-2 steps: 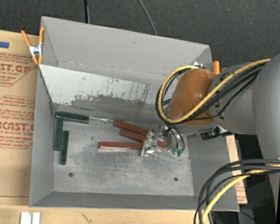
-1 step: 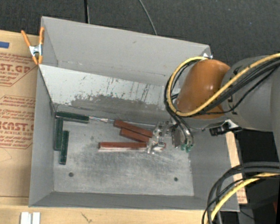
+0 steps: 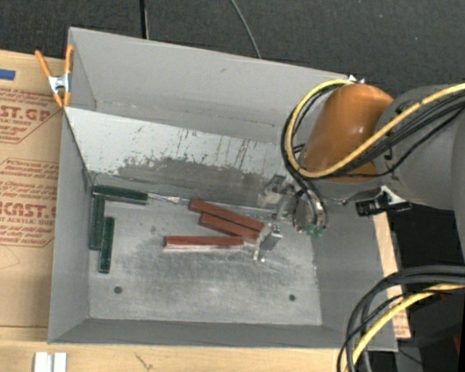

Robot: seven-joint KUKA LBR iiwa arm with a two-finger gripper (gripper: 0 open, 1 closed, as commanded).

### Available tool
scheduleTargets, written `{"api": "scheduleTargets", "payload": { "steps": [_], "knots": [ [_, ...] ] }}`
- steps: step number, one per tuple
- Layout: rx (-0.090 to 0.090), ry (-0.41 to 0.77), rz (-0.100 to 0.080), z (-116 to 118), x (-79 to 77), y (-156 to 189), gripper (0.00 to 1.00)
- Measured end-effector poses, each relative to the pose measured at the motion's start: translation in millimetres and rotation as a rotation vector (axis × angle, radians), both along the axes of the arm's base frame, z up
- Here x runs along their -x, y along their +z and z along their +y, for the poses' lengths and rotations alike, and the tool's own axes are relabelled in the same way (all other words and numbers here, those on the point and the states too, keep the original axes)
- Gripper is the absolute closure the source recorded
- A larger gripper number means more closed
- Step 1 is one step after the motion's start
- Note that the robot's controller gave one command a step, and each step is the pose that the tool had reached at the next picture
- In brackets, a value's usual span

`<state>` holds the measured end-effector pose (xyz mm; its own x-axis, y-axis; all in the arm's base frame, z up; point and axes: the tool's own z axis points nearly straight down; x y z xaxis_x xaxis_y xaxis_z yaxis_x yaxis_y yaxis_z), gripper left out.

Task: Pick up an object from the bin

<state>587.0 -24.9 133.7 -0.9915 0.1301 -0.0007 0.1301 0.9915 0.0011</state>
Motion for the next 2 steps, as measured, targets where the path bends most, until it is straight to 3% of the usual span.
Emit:
{"api": "scheduleTargets", "payload": {
  "steps": [1,2],
  "knots": [
    [0.000,0.001,-0.001,0,-0.1,1,0.00],
    [0.004,-0.089,-0.046,38,8.2,-48,1.00]
  ]
}}
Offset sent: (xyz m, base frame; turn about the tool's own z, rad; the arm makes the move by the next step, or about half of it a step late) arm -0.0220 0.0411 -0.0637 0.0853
